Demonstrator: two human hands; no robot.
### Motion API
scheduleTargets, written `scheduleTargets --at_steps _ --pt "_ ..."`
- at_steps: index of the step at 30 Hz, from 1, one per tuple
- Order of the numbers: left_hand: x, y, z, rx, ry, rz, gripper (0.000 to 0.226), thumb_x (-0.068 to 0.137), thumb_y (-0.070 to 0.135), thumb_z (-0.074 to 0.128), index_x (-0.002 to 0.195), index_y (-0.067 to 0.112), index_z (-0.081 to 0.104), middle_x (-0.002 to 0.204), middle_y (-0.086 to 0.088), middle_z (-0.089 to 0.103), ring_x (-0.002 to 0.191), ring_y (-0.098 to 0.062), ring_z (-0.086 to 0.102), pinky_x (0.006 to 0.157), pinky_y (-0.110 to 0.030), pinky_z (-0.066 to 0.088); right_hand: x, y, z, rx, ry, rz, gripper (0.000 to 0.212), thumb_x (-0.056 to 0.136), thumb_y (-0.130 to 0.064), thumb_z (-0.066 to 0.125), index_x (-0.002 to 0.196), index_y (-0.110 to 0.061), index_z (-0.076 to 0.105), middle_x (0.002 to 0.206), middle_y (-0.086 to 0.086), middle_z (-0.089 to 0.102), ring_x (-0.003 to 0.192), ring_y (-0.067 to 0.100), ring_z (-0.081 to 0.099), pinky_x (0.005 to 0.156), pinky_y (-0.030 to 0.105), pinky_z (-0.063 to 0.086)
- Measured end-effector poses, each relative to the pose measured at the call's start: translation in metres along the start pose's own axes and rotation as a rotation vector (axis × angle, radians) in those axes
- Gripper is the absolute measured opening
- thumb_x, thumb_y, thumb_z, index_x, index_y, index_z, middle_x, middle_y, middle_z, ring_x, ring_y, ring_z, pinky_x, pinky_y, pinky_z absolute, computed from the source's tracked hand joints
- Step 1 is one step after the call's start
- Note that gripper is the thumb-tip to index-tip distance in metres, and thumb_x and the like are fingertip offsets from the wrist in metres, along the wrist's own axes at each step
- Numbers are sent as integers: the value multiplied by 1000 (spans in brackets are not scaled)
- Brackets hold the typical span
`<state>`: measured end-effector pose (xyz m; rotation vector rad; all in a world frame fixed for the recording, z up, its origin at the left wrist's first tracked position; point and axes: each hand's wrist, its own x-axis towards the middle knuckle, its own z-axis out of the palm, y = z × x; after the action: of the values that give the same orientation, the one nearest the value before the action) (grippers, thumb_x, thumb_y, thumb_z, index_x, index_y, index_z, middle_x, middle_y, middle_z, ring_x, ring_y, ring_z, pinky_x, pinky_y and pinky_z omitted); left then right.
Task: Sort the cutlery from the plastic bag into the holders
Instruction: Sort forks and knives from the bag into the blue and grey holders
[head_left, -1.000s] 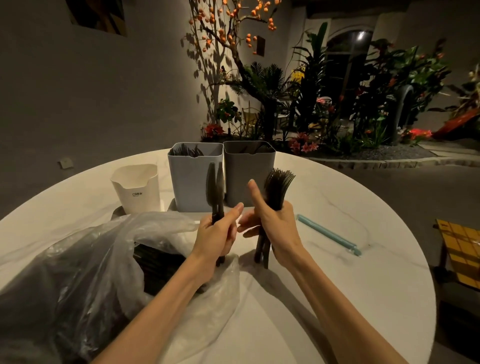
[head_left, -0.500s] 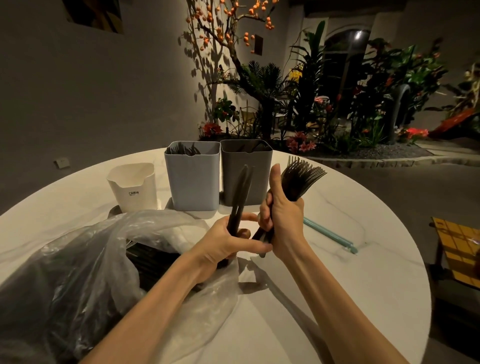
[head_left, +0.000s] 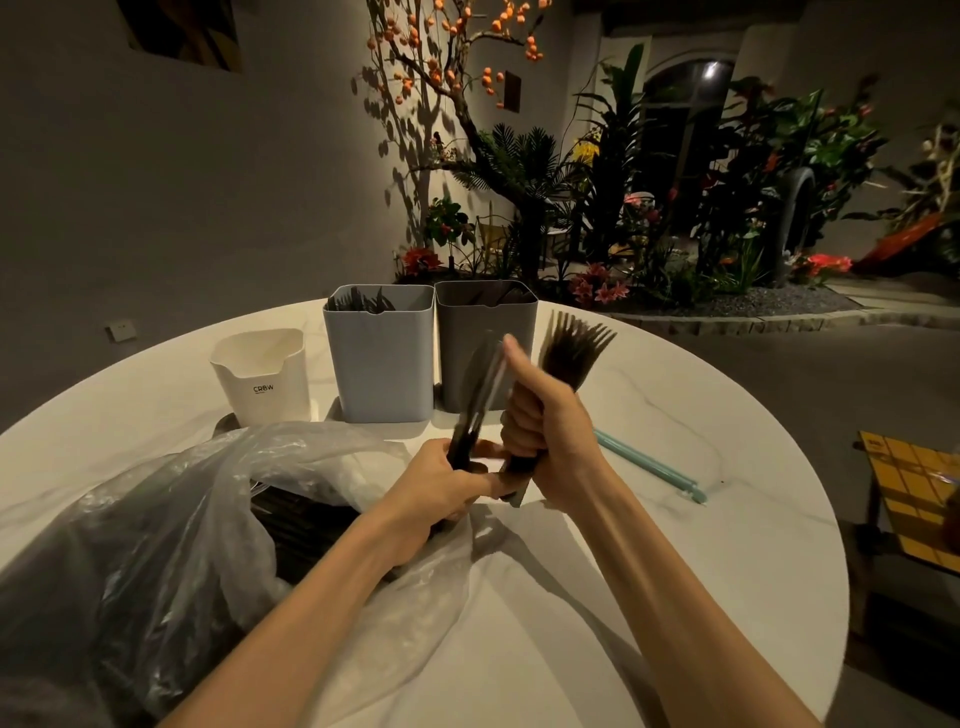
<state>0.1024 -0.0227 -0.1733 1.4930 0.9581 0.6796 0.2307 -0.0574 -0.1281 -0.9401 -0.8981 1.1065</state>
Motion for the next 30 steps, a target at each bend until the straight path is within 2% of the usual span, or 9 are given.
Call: scheduleTargets --at_steps 4,7,11,14,19,22,25,27,30 --pt "2 0 -8 -364 117 157 6 86 17 71 90 12 73 45 5 38 40 -7 27 41 -19 24 2 11 -5 7 50 -56 59 93 -35 67 46 -22 35 45 -6 30 40 8 24 43 22 21" --pt "8 -4 -8 -311 230 111 47 94 32 65 53 17 47 42 5 33 38 -9 27 42 -21 25 2 28 0 -128 74 3 56 94 -35 68 46 -24 41 46 -5 34 39 7 29 42 19 29" --pt "9 -8 -1 -184 200 39 51 93 46 65 58 15 43 46 -1 36 39 -14 31 46 -28 33 1 28 4 -181 86 -64 49 96 -39 64 59 -16 41 48 -3 35 39 5 33 42 17 33" --pt "12 -5 -3 -265 282 -37 52 94 47 65 58 15 43 43 1 36 41 -13 32 61 -32 44 4 35 8 -350 77 -71 49 94 -47 62 60 -15 46 47 -4 39 40 5 37 45 18 35" --pt "2 -2 -3 -437 309 -7 52 93 40 67 54 22 37 46 2 30 42 -12 25 43 -24 22 -6 31 7 -186 63 18 55 95 -38 66 46 -25 45 46 -5 34 40 9 30 43 21 27" --pt "0 23 -15 -511 326 36 46 92 37 67 56 22 42 48 2 32 40 -11 29 45 -25 24 0 -1 25 -75 65 -35 54 95 -31 66 45 -25 46 45 -7 36 39 7 32 42 20 28" --pt "16 72 -43 -537 336 144 32 94 37 66 67 25 56 53 13 52 51 -4 49 56 -23 39 40 -59 56 -52 60 -151 51 98 -31 63 53 -19 41 42 -9 39 36 4 36 37 16 30" --pt "26 101 -68 -535 403 172 25 94 39 66 75 27 56 51 17 48 49 -1 46 56 -22 38 68 -88 83 -101 29 -237 54 98 -34 62 54 -20 36 46 -6 32 39 7 29 39 19 26" --pt "41 122 -106 -477 450 196 27 91 42 68 73 28 54 65 1 54 61 -11 52 64 -26 39 111 -100 113 -135 8 -291 47 98 -36 63 56 -23 49 48 -5 36 43 9 36 43 21 32"
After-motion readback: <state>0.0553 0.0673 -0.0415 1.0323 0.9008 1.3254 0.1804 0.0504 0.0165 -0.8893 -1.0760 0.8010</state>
